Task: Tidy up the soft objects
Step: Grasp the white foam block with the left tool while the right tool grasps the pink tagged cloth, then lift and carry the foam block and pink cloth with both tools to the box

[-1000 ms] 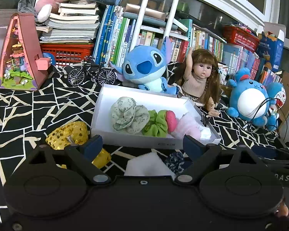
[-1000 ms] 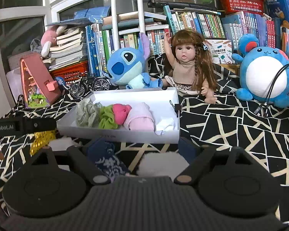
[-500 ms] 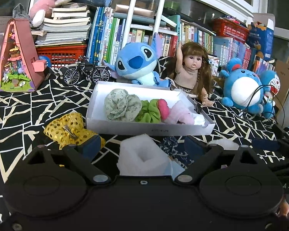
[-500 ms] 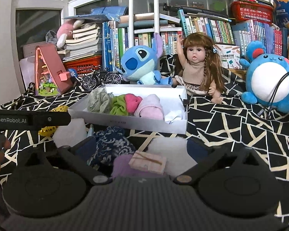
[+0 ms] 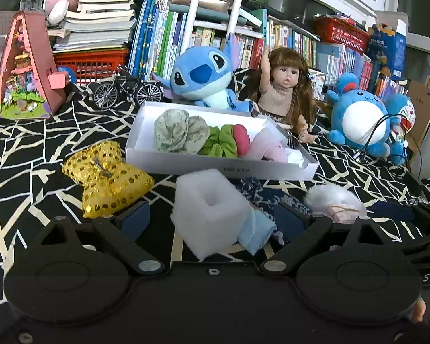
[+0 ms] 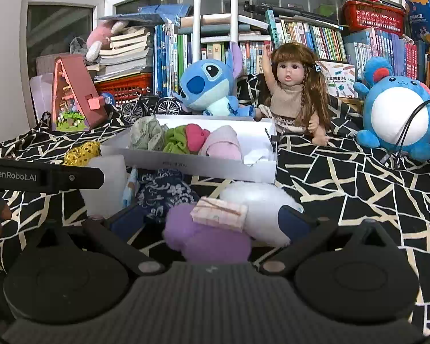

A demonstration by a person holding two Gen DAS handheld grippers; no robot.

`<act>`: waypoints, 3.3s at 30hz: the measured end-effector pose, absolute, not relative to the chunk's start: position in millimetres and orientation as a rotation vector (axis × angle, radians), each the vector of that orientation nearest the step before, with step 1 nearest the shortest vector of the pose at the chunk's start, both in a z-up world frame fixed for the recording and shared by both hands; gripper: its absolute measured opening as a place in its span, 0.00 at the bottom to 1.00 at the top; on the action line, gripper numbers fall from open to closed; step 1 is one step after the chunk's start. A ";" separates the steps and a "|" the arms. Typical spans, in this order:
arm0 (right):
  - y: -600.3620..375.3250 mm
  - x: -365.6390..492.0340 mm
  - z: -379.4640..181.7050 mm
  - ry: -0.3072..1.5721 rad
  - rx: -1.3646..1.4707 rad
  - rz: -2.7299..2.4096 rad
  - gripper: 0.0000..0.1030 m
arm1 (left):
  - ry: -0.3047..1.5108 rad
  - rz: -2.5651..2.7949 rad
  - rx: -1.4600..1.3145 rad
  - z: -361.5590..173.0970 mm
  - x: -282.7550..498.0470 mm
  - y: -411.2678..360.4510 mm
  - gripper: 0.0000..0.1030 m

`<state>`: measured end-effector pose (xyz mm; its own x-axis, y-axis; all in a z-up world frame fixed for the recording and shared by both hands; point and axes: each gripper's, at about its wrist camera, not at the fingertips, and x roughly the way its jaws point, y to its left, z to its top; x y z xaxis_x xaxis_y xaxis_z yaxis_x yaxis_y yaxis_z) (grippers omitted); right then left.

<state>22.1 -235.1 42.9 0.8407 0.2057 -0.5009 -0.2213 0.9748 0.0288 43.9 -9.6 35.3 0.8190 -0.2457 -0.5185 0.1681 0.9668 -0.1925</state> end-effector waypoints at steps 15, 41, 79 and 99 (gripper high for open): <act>-237.2 20.3 40.2 0.511 0.011 0.183 0.96 | 0.563 -0.216 -0.182 36.2 53.6 -14.1 0.89; -231.7 32.3 37.7 0.503 0.002 0.132 0.61 | 0.510 -0.199 -0.112 27.6 54.8 -24.9 0.74; -234.6 26.5 41.5 0.477 0.019 0.112 0.47 | 0.331 -0.178 0.129 19.0 -6.5 -32.8 0.57; -232.1 26.0 41.4 0.484 0.025 0.110 0.48 | 0.382 -0.097 0.115 18.6 -29.4 26.0 0.65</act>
